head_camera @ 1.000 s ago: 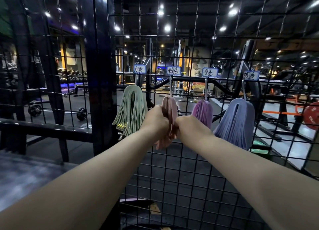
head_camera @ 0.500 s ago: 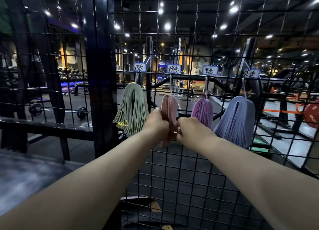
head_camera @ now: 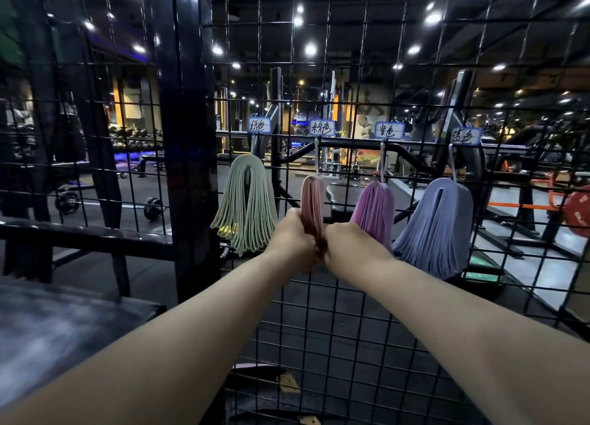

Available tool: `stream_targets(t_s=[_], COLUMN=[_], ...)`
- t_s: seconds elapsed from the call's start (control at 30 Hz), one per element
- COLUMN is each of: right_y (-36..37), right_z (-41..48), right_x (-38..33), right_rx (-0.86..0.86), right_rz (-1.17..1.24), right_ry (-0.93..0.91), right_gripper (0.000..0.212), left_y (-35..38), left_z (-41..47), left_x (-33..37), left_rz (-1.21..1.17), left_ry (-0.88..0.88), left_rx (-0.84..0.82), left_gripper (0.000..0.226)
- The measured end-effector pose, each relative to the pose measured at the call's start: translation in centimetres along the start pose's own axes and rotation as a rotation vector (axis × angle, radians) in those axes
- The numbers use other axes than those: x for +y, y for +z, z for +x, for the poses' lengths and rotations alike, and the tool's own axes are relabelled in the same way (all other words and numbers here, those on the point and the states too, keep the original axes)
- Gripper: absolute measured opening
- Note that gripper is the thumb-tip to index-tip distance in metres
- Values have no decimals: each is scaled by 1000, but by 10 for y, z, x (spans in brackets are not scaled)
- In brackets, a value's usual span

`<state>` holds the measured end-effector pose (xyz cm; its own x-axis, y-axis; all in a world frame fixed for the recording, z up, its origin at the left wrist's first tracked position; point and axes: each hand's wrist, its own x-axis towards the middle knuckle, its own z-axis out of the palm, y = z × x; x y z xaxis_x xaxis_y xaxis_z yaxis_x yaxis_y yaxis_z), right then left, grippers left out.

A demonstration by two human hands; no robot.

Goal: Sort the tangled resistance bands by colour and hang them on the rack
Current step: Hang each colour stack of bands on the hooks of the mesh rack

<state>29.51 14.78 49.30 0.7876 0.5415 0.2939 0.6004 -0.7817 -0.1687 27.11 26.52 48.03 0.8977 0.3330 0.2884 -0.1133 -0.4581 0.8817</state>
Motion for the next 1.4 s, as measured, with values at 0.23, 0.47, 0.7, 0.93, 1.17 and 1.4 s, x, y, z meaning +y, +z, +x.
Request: stream_targets(t_s=[0.23, 0.47, 0.7, 0.93, 1.17, 1.4], right_y=[-35, -64, -67, -62, -65, -67], right_z=[4, 23, 36, 50, 50, 36], right_x=[-9, -18, -18, -17, -16, -16], right_rx=[76, 98, 58, 45, -13, -49], right_rz=[85, 76, 157, 230, 205, 325], right_ry=[86, 157, 131, 125, 89, 51], right_gripper=[37, 42, 37, 32, 30, 41], left_y=[-3, 5, -22, -38, -35, -40], left_z=[-4, 3, 21, 29, 32, 31], left_x=[10, 21, 38, 33, 33, 30], left_rz=[-153, -128, -194, -143, -107, -133], left_ry=[7, 147, 243, 272, 290, 247], left_rx=[-6, 154, 62, 30, 89, 22], left_gripper=[20, 22, 17, 31, 30, 30])
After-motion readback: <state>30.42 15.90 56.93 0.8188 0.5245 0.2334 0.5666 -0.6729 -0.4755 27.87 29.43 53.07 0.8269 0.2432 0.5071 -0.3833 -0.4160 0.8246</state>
